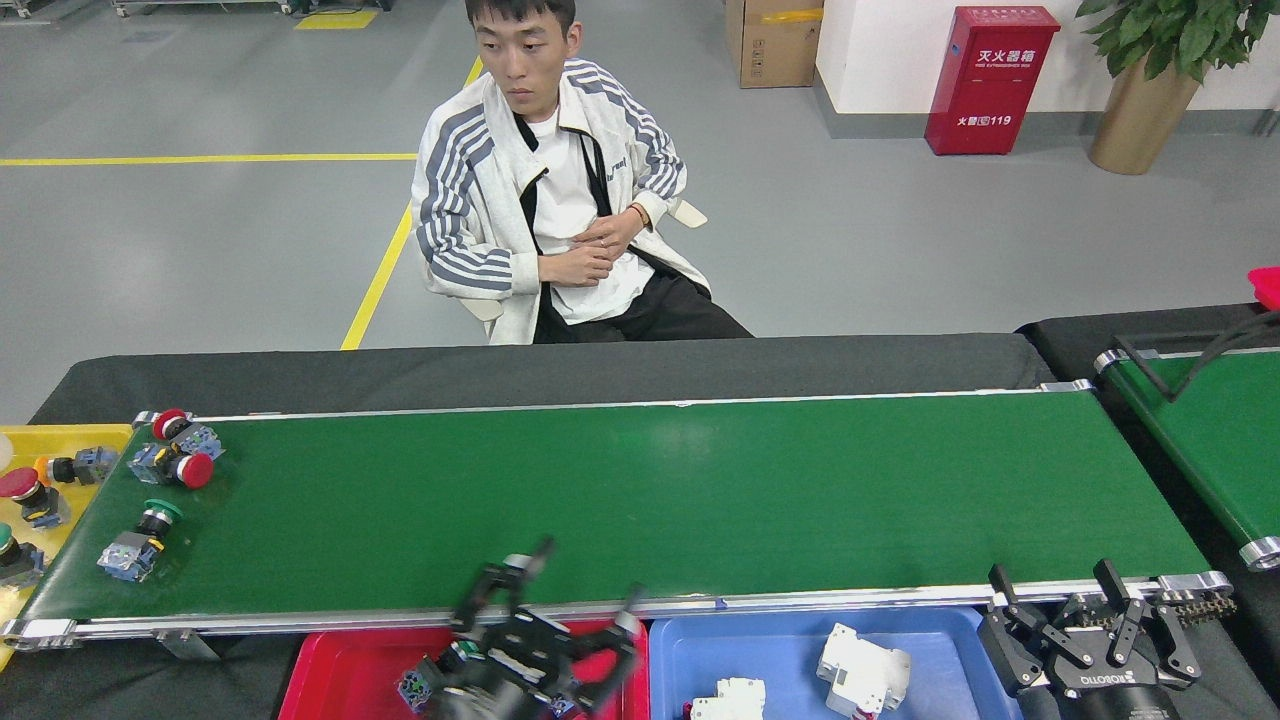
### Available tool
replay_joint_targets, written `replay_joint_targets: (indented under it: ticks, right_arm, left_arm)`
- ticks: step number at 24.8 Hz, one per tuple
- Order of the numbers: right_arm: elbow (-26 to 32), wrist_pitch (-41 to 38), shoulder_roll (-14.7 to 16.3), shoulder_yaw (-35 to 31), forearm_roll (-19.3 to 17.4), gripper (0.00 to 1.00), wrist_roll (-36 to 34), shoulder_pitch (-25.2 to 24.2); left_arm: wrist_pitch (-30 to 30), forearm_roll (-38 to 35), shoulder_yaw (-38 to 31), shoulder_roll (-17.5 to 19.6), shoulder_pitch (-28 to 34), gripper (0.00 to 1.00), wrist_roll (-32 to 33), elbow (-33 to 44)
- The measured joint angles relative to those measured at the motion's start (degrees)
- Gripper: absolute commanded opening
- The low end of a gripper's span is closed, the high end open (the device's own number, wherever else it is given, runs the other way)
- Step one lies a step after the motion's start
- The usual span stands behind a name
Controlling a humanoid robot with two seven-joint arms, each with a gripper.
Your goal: Pick switch part from conveyor to tray
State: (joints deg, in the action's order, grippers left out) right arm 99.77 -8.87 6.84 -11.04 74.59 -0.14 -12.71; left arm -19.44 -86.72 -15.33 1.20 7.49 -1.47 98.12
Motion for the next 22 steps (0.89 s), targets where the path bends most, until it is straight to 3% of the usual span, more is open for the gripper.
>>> replay_joint_targets:
  ticks: [3, 5, 11, 22]
  right_arm:
    - [0.0, -0.09, -0.01, 0.0, 0.0, 1.0, 0.0, 0.0]
    - [0.0, -0.18, -0.01, 0.0, 0.0, 1.0, 0.12, 0.0]
    - [0.09, -0.27, -0.55, 0.03, 0.0, 1.0, 3.72, -0.03]
    - [0.41, -0.42, -0.8, 0.37, 0.0, 1.0, 4.29, -0.17]
  left_arm:
    - [-6.25, 1.54, -9.29, 2.09, 1.17, 1.0, -0.24, -2.04]
    - [-8.3, 1.66, -11.33, 2.08, 2.86, 1.0, -0.31, -2.15]
    - [-10.09, 1.69, -11.79, 2.05, 5.52, 1.0, -0.38, -2.57]
    - [-10.07, 1.73, -11.9, 2.05, 5.91, 1.0, -0.39, -2.68]
